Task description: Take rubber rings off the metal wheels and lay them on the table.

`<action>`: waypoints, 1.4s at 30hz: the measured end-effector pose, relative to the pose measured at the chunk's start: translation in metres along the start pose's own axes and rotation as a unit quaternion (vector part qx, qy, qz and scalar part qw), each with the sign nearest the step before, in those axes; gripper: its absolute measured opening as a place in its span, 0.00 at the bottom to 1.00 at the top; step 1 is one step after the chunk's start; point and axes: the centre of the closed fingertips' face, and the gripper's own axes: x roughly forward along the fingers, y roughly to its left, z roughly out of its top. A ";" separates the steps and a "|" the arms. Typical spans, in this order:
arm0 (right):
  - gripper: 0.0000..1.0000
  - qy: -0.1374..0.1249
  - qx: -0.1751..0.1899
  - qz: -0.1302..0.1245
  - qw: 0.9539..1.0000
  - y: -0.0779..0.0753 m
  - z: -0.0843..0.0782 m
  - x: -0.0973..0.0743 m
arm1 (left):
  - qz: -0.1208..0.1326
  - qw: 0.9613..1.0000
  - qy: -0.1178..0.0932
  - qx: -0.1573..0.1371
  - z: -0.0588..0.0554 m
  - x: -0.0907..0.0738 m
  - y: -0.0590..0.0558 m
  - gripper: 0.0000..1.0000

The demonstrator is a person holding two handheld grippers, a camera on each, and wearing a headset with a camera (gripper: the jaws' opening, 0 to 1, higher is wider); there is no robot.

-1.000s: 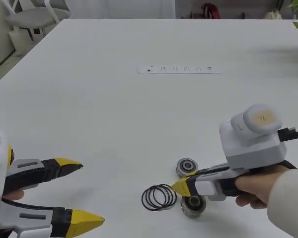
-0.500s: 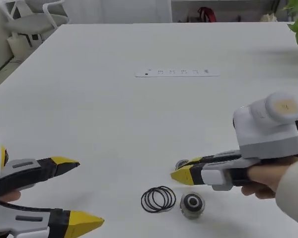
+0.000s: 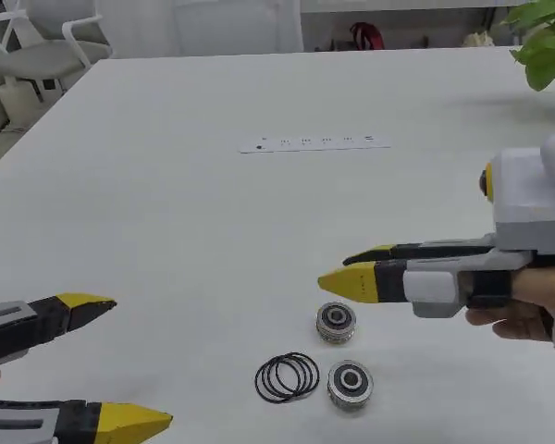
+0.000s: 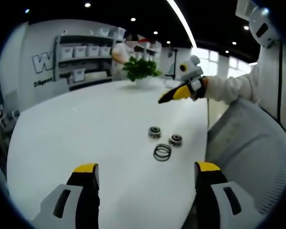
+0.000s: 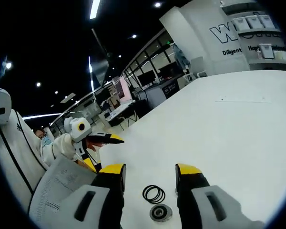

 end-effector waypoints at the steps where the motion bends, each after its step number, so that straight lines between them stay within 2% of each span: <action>1: 0.41 -0.004 -0.009 -0.001 1.000 0.001 0.003 -0.004 | 0.004 1.000 -0.001 0.003 0.001 -0.002 0.000 0.84; 6: 0.49 0.000 -0.049 -0.007 0.999 0.006 0.003 -0.020 | 0.018 1.000 -0.011 0.002 0.006 -0.014 0.002 0.86; 8: 0.51 0.005 -0.053 -0.009 0.999 0.008 0.000 -0.026 | 0.022 1.000 -0.016 0.000 0.006 -0.016 0.001 0.86; 13: 0.58 0.007 -0.072 -0.010 0.997 0.013 -0.003 -0.037 | 0.021 1.000 -0.009 -0.002 -0.002 -0.017 -0.004 0.88; 19: 0.67 0.004 -0.098 -0.009 0.995 0.020 -0.013 -0.052 | 0.024 0.999 -0.016 -0.020 -0.011 -0.019 -0.011 0.92; 22: 0.68 -0.001 -0.107 -0.016 0.994 0.019 -0.018 -0.058 | 0.027 0.999 -0.015 -0.031 -0.017 -0.019 -0.014 0.94; 26: 0.72 -0.012 -0.096 -0.026 0.995 0.015 -0.029 -0.064 | 0.026 0.999 -0.004 -0.035 -0.029 -0.020 -0.020 0.98; 29: 0.73 -0.014 -0.087 -0.024 0.996 0.014 -0.040 -0.067 | 0.031 0.999 0.000 -0.043 -0.034 -0.021 -0.019 1.00; 36: 0.81 -0.003 -0.069 -0.037 0.997 0.009 -0.069 -0.071 | 0.027 0.998 -0.001 -0.053 -0.037 -0.017 -0.021 1.00; 42: 0.88 0.004 -0.053 -0.048 0.997 0.006 -0.085 -0.069 | 0.027 0.998 0.002 -0.055 -0.037 -0.012 -0.022 1.00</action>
